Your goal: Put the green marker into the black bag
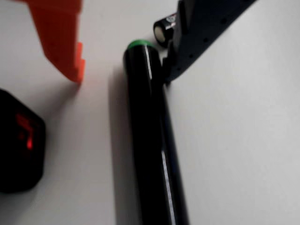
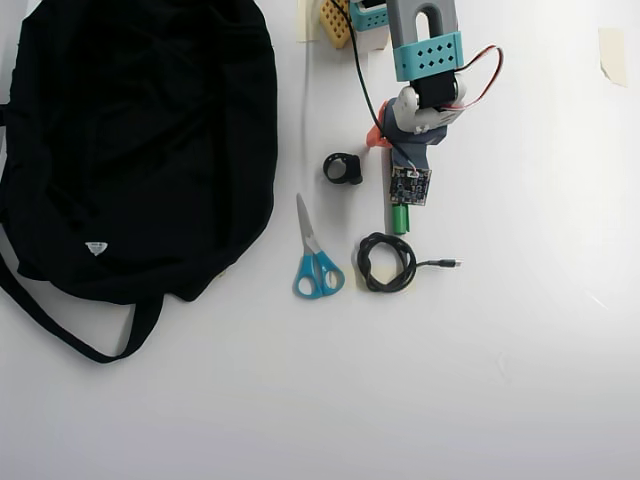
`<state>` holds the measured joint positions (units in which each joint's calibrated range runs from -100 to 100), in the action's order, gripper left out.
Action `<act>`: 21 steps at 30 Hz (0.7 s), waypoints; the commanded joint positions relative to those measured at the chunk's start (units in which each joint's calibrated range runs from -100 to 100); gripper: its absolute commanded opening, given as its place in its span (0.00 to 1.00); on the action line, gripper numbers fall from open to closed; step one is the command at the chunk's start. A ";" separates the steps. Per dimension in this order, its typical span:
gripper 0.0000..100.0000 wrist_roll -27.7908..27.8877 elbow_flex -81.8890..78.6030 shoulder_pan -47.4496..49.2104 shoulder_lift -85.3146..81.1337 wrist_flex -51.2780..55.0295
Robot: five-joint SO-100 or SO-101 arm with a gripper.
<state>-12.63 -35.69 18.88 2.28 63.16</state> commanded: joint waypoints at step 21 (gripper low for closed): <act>0.23 0.20 9.37 -0.41 10.99 -4.33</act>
<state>-12.63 -29.17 18.30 10.00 59.98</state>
